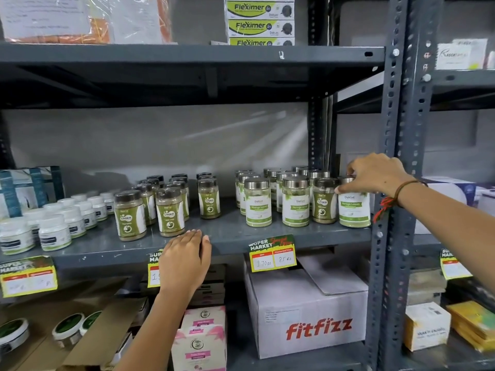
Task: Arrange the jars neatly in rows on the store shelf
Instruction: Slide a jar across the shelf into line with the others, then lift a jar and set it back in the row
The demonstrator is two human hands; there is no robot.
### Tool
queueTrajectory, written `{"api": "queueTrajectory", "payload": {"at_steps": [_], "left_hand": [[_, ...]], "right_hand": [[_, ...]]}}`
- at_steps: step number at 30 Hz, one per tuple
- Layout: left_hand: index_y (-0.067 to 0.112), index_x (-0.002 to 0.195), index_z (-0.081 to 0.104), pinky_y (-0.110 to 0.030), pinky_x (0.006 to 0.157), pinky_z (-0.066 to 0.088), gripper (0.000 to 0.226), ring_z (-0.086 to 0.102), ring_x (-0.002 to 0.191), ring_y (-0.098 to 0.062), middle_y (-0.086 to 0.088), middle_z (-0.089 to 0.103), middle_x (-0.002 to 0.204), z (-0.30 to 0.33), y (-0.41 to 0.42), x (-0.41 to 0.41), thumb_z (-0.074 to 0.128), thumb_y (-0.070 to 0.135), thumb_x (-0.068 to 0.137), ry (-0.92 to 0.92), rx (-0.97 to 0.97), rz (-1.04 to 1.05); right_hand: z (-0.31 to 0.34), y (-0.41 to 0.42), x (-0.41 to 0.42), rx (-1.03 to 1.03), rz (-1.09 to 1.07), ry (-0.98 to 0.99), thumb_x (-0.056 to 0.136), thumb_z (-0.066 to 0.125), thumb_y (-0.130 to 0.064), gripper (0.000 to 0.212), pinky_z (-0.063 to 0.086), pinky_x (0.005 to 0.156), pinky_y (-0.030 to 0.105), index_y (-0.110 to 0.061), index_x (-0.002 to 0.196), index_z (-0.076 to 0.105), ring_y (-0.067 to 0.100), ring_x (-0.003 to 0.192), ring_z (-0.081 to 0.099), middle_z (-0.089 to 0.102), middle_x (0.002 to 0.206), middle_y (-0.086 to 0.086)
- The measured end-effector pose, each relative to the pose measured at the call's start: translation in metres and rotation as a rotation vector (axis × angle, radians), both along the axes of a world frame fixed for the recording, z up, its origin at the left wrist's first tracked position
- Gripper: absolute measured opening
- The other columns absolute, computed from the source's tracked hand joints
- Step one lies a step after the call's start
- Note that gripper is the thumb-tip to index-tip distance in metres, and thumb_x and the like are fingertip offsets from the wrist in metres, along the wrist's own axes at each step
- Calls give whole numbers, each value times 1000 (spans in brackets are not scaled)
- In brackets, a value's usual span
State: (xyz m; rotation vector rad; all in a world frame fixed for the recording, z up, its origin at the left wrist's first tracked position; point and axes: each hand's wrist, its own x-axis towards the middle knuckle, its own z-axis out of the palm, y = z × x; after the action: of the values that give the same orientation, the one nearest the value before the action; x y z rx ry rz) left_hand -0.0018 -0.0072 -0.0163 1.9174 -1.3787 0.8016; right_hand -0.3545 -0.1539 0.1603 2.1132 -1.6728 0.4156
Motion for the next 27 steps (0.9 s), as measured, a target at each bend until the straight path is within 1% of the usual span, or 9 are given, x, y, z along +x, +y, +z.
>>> {"api": "queueTrajectory", "payload": {"at_steps": [4, 8, 11, 13, 15, 17, 20, 23, 27], "left_hand": [[10, 103, 72, -37, 88, 48, 40, 66, 98, -24, -7, 72, 104, 0, 0, -1, 43, 35, 92, -5, 5, 4], [10, 104, 72, -37, 89, 48, 41, 65, 100, -23, -6, 72, 106, 0, 0, 0, 43, 36, 93, 1, 10, 4], [10, 105, 72, -38, 90, 47, 41, 65, 101, -24, -7, 72, 106, -1, 0, 1, 42, 36, 93, 2, 8, -1], [10, 106, 71, -38, 91, 47, 42, 64, 102, -23, -7, 71, 108, -1, -1, 2, 42, 36, 93, 5, 7, -8], [9, 107, 71, -38, 92, 46, 42, 64, 103, -23, -7, 71, 108, -1, -1, 2, 41, 36, 94, 6, 5, -8], [9, 106, 71, -38, 92, 47, 42, 65, 103, -23, -7, 71, 108, -2, -2, 1, 42, 36, 93, 10, -3, -5], [9, 105, 72, -38, 91, 47, 41, 65, 102, -24, -7, 72, 106, -2, -1, 1, 43, 35, 93, 9, -16, -6], [9, 104, 72, -38, 89, 48, 40, 65, 100, -23, -6, 72, 105, -2, -1, 2, 43, 35, 92, 6, -19, -7], [10, 103, 73, -37, 89, 49, 40, 66, 99, -22, -5, 72, 104, -2, -1, 2, 44, 35, 92, -6, -25, -3]], "right_hand": [[0, 2, 2, 26, -3, 17, 70, 57, -79, 63, 48, 75, 36, -21, 90, 67, 22, 79, 63, 61, 65, -1], [0, 5, 3, 25, -8, 49, 71, 56, -79, 63, 47, 72, 33, -20, 90, 66, 22, 79, 63, 58, 63, -2], [1, 5, 4, 45, -19, 68, 69, 56, -81, 66, 48, 74, 34, -21, 96, 65, 22, 81, 60, 58, 71, -2], [2, 5, 5, 34, -42, 121, 68, 54, -83, 71, 44, 69, 33, -22, 103, 63, 22, 82, 54, 58, 81, -1], [6, 8, 9, -24, -54, 173, 69, 50, -85, 73, 43, 65, 33, -21, 104, 62, 23, 79, 52, 54, 79, -1], [8, 10, 14, -135, -23, 184, 72, 46, -84, 75, 44, 61, 32, -21, 107, 63, 25, 78, 57, 54, 75, -1], [9, 5, 23, -224, 100, 172, 73, 46, -83, 81, 44, 61, 35, -24, 128, 58, 28, 97, 63, 66, 100, 3], [8, -2, 32, -75, 183, 160, 74, 50, -80, 88, 54, 77, 40, -24, 141, 45, 28, 111, 59, 63, 121, 6], [5, -12, 38, 159, 206, 112, 71, 53, -80, 89, 54, 88, 42, -23, 139, 48, 25, 109, 60, 64, 124, 4]]}}
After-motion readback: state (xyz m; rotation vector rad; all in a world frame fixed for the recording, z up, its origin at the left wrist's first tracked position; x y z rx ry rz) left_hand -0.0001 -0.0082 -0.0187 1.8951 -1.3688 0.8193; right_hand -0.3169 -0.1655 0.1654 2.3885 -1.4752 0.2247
